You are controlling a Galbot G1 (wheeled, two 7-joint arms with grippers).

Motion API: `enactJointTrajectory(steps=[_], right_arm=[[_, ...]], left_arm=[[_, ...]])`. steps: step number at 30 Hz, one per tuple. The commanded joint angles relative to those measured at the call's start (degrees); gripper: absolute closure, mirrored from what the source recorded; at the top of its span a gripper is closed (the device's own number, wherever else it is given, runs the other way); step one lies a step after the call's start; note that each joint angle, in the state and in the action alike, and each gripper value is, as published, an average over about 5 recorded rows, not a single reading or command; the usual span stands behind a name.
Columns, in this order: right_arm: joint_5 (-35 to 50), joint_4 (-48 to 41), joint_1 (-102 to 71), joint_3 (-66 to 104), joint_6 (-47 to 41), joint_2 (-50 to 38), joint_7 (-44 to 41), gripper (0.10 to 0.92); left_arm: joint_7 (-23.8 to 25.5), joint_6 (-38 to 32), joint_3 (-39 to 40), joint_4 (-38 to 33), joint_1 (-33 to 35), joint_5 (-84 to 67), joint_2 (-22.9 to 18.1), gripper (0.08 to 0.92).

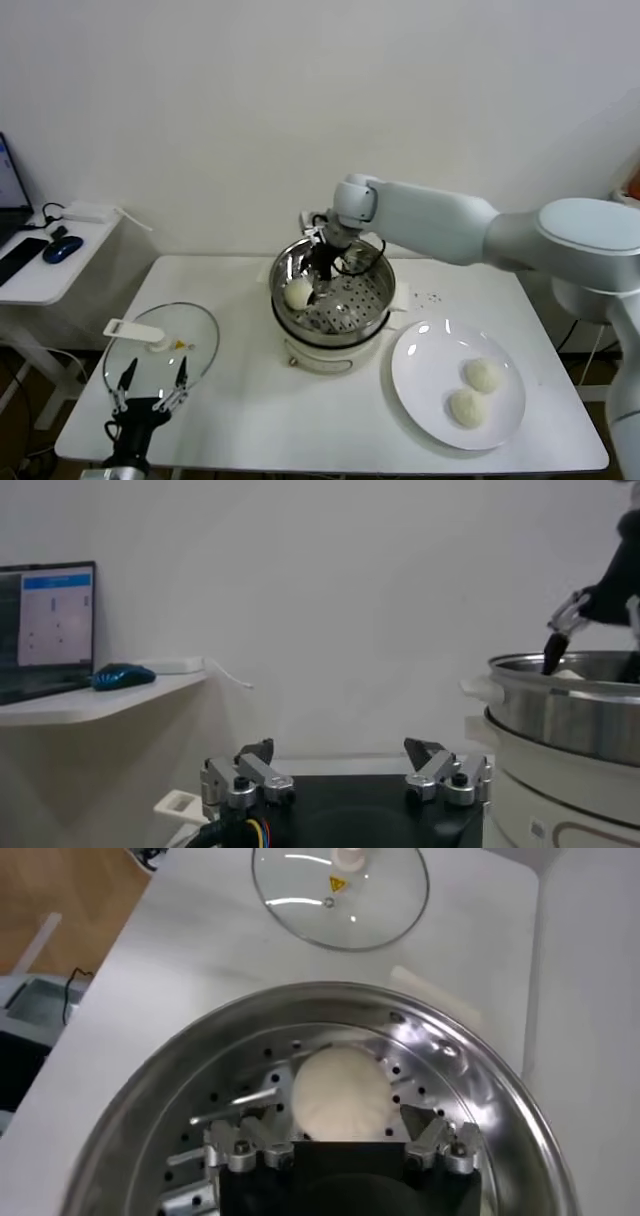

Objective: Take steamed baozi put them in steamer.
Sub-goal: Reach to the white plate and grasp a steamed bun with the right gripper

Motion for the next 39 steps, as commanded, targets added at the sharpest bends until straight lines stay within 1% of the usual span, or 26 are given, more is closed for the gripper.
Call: enactJointTrajectory(steps=[1,4,8,14,19,25,30,39], right_arm=[[6.13,12.43,14.08,-6.96,3.21,-15.43,-4.9,0.203],[4.84,17.35,18.13,-10.04,4.39,-21.46,-6.77,0.203],[-0.5,22.43,20.26,-12.46,5.17,-29.48,-7.87,0.203],[-8.76,26.9,15.65,-11.74,5.4,-40.42,-8.32,0.203],[-15.19,29.08,9.06,-9.07,6.12,-46.38,-8.21,0.203],[-23.69,29.51,-2.62,-2.28,6.39,-50.04,-7.56,0.203],[-29.96,28.39,-13.78,5.69,5.75,-50.51,-6.83,0.203],[-31.43,28.83,-22.71,10.65,4.33,-49.52,-5.78,0.203]], left_arm=[[-0.04,-0.05,0.07,-0.19,0.01,-0.09,0.19,0.177],[-0.2,-0.1,-0.03,-0.49,-0.32,-0.24,0.47,0.177],[-0.41,0.34,-0.08,-1.0,-1.15,-0.29,0.55,0.177],[-0.67,0.69,0.17,-1.38,-1.4,0.11,0.4,0.177],[-0.81,0.86,-0.31,-2.24,-0.36,-0.28,0.38,0.177],[-0.83,0.64,-0.9,-3.04,1.34,-0.47,0.44,0.177],[-0.83,0.66,-0.94,-3.65,2.06,-0.34,0.23,0.177],[-0.73,0.67,-0.71,-3.45,2.17,0.56,-0.17,0.177]])
